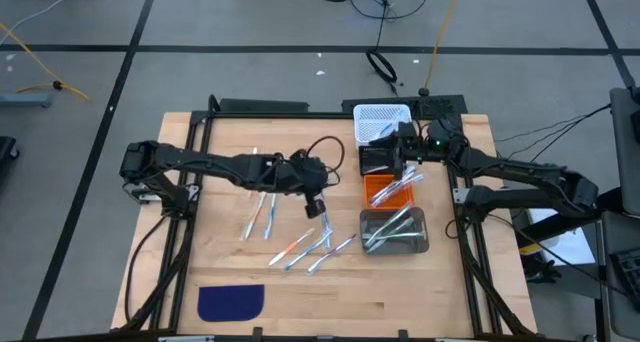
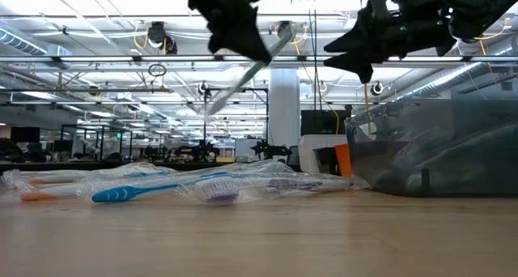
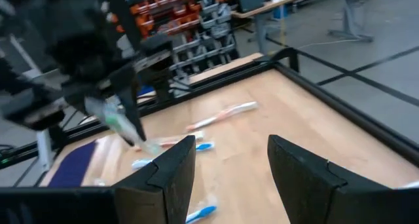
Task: Pick & Place Toothbrushes
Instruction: Put the green toothbrush into the gray bin
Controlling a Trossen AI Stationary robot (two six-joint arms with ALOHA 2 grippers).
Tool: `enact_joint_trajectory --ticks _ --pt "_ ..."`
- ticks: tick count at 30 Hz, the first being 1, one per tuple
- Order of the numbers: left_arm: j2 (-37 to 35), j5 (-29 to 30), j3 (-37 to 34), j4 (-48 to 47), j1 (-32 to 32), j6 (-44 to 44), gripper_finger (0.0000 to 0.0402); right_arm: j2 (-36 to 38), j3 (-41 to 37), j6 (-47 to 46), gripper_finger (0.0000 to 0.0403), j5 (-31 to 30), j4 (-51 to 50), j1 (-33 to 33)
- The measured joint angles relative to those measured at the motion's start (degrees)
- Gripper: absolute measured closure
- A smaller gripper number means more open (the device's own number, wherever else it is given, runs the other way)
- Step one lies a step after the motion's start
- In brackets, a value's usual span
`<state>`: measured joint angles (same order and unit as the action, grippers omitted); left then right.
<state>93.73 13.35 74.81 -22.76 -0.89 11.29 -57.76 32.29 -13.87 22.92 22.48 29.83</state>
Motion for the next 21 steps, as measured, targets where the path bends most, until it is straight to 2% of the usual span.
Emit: enact_joint_trajectory --ticks 3,9,13,18,21 --pt "0.0 -0.5 0.0 5.3 0.2 -1.2 0.0381 0.0 0.0 0.0 0.022 0.0 0.1 -2.1" --pt "0.0 -0.9 0.0 13.2 0.3 -2.4 0.0394 0.0 0.0 0.2 0.022 0.1 4.5 -6.8" --pt "0.0 -1.3 0.0 16.6 0.3 -2.4 0.0381 0.0 0.0 0.4 0.022 0.2 8.2 -10.3" --pt "0.0 -1.3 0.0 20.3 0.3 -2.4 0.0395 0.0 0.0 2.9 0.022 -0.3 10.7 -14.4" --pt "0.0 -2.0 0.0 23.4 0.3 -2.5 0.0385 0.0 0.0 3.6 0.022 -0.4 12.5 -15.8"
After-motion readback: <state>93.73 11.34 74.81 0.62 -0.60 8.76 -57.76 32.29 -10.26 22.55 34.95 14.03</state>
